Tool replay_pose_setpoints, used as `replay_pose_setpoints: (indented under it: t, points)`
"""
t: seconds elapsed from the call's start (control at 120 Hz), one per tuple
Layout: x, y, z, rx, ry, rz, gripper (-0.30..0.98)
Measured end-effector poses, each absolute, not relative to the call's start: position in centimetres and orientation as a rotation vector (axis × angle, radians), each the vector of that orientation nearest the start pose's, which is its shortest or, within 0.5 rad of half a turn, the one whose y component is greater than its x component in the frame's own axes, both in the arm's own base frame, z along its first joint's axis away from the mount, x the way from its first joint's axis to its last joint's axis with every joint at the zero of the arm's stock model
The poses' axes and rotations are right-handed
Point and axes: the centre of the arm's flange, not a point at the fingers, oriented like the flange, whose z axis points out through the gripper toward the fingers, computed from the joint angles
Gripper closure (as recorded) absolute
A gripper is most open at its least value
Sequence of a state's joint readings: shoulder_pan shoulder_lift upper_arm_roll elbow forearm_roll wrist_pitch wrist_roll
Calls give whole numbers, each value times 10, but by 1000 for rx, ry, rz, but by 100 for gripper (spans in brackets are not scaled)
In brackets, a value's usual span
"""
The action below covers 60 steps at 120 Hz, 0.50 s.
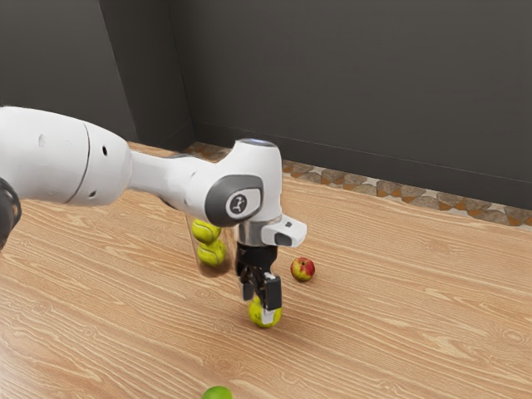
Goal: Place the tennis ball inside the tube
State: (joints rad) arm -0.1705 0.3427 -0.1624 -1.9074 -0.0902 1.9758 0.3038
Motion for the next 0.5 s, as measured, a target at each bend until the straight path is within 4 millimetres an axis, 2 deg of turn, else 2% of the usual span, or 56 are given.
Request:
replay_pose_setpoints:
  t: [0.05,0.25,0.5]
  points:
    - [564,-192,294,-3111,911,416,0]
    - [578,-186,288,-3138,844,308,1]
    - [579,-184,274,-3148,801,306,16]
